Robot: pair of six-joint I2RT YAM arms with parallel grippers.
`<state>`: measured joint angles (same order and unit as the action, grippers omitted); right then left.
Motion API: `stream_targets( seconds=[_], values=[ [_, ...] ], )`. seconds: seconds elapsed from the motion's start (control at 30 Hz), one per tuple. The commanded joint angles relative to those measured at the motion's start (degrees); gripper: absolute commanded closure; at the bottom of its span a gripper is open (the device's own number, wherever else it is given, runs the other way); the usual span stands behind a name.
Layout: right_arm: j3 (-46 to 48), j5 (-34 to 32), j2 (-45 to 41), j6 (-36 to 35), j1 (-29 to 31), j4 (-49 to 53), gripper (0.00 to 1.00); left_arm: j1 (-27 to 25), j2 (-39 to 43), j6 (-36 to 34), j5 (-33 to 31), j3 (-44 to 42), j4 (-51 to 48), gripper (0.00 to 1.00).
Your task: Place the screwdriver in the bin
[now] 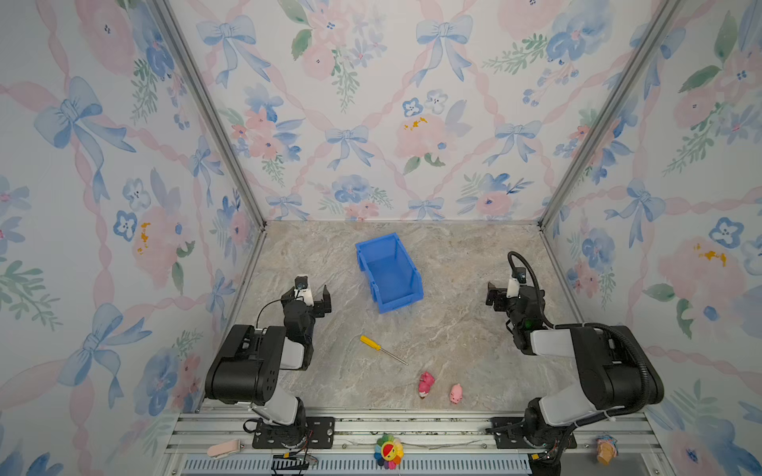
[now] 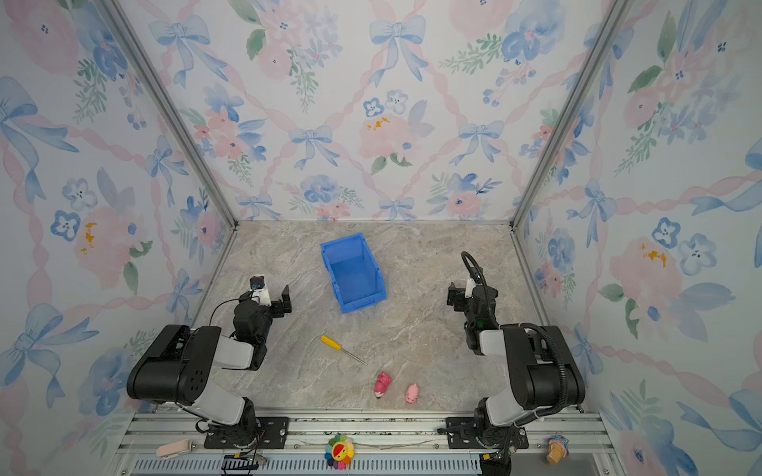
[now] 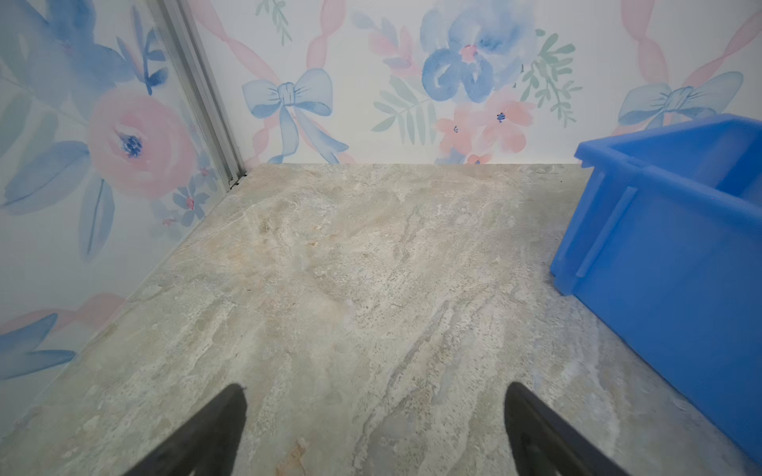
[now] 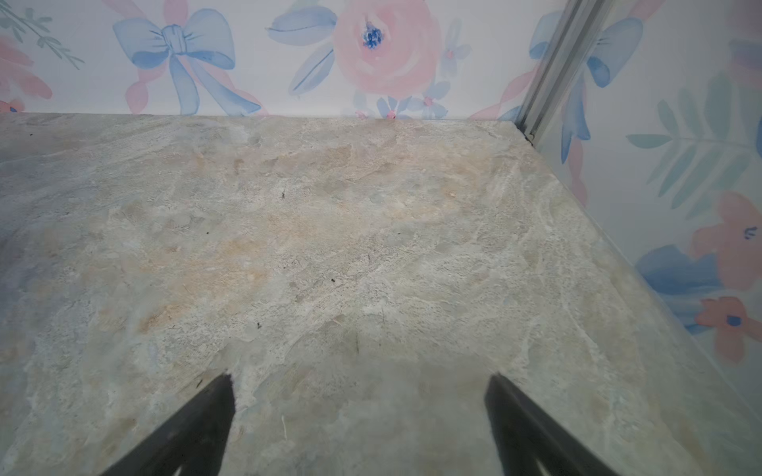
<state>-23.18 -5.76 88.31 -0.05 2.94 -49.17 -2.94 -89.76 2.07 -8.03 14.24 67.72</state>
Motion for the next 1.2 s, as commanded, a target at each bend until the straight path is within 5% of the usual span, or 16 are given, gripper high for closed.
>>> stream_targets(
  seconds=[0.0,1.17],
  values=[
    [0.3,1.7,0.3,0.2,-0.8,-1.9,0.03,0.3,0.0,-0.9,0.6,-0.4,1.2,0.02],
    [0.2,1.0,0.3,0.1,-0.5,-1.7,0.03,0.3,0.2,-0.9,0.6,-0.4,1.3,0.02]
  ],
)
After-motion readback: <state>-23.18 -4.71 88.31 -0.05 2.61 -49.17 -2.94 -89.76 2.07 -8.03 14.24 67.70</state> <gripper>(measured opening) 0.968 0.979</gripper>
